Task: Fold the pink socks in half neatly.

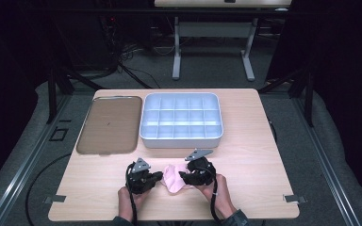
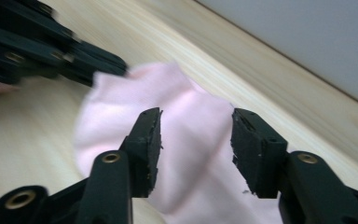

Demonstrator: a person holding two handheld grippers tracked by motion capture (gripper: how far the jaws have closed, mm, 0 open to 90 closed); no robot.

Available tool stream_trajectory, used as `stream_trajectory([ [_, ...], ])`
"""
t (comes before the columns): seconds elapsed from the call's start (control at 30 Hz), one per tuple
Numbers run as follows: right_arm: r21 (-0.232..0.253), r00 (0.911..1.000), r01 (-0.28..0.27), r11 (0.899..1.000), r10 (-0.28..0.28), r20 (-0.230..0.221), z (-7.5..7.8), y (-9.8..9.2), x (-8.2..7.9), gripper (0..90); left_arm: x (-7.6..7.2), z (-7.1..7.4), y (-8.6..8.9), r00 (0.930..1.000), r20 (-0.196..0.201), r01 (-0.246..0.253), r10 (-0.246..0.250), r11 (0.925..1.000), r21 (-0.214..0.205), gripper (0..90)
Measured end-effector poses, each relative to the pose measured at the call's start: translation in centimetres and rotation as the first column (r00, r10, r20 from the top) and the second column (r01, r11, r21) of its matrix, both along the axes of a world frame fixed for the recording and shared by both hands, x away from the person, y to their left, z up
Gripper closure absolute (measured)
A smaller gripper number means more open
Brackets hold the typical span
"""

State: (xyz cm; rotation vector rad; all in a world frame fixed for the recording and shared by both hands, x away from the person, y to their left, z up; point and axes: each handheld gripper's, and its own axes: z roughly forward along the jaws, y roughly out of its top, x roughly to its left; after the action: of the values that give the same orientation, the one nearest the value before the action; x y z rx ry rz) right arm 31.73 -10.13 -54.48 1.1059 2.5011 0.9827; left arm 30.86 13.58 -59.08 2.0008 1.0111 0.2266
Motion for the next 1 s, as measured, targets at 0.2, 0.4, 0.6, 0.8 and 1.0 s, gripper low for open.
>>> stream_trajectory([
  [0.2,-0.004,0.9948,0.102,0.995,-0.102,0.007,-0.9,-2.6,-0.1,36.8,0.0,0.0,0.0,1.0000,0.000,0.000,0.000,1.0000,0.002,86.2],
  [0.4,0.037,0.9797,0.200,0.979,-0.200,-0.016,-0.6,-6.9,-0.4,34.0,0.0,0.0,0.0,1.0000,0.000,-0.001,0.001,1.0000,0.000,86.1],
  [0.6,0.025,0.9738,0.226,0.974,-0.225,-0.031,-0.8,-8.9,-0.7,47.7,0.0,0.0,0.0,1.0000,0.001,-0.002,0.002,1.0000,0.000,86.1],
  [0.8,0.028,0.9765,0.211,0.977,-0.210,-0.048,-1.4,-8.9,-0.7,56.0,0.0,0.0,0.0,1.0000,0.000,-0.001,0.001,1.0000,0.002,86.1],
  [1.0,0.004,0.9810,0.186,0.983,-0.186,-0.056,-2.1,-8.4,-0.5,63.1,0.0,0.0,0.0,1.0000,0.001,-0.001,0.001,1.0000,0.003,86.1],
])
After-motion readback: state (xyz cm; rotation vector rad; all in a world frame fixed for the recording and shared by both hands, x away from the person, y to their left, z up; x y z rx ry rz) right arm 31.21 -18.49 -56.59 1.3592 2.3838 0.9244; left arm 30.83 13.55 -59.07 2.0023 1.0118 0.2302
